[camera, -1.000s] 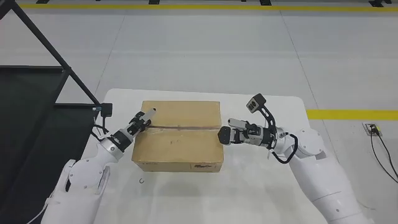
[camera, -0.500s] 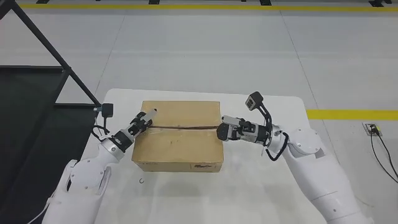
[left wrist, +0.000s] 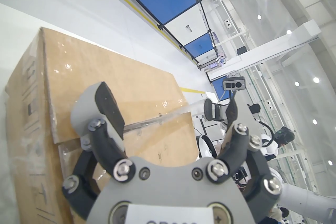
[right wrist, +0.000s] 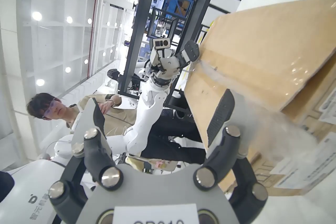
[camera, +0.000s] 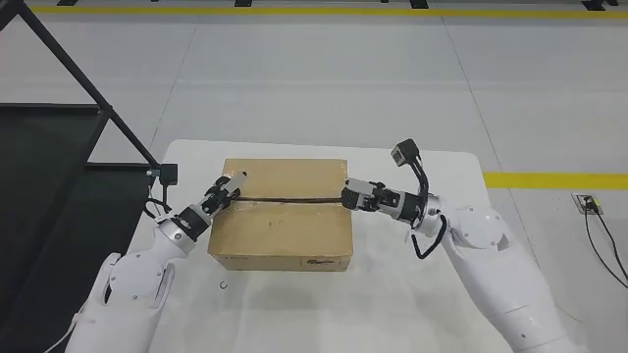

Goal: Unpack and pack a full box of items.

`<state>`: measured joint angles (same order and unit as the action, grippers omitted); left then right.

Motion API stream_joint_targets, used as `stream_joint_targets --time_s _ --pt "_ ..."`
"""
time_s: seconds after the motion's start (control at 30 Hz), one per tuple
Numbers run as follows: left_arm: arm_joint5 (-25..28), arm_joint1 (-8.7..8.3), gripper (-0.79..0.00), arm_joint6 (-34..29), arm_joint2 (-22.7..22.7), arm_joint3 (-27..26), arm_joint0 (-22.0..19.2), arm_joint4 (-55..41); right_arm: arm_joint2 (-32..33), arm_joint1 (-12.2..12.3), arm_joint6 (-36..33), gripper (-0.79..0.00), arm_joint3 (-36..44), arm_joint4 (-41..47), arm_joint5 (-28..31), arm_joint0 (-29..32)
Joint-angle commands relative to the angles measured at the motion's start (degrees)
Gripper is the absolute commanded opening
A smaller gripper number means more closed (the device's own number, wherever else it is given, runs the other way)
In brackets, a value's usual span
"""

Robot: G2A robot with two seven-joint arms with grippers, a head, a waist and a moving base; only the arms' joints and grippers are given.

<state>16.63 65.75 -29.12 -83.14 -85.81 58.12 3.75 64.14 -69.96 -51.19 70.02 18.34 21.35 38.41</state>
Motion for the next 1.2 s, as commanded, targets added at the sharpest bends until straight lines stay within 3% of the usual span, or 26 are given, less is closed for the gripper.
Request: stream_joint_targets --time_s 0.0,0.4,0.73,1.17 --pt "0.05 -0.02 0.0 -0.13 0.07 0.1 -0.07 0.02 0.19 0.09 3.43 0.0 0.62 -3.17 -0.26 0.64" --pt "-0.04 -0.08 0.0 -0.22 0.73 0.72 -0.72 -0.12 -0.34 -0.37 14.81 0.0 0.63 -10.55 -4.44 0.76" --pt "0.08 -0.22 0.0 -0.12 0.56 0.64 -0.48 -0.33 0.97 0.05 16.88 0.0 -0.14 -16.16 -6.28 1.02" --pt "0.28 -0.4 0.0 0.02 0.35 0.19 -0.11 -0.44 2.51 0.73 12.99 0.0 -1.53 -18.27 -7.88 2.0"
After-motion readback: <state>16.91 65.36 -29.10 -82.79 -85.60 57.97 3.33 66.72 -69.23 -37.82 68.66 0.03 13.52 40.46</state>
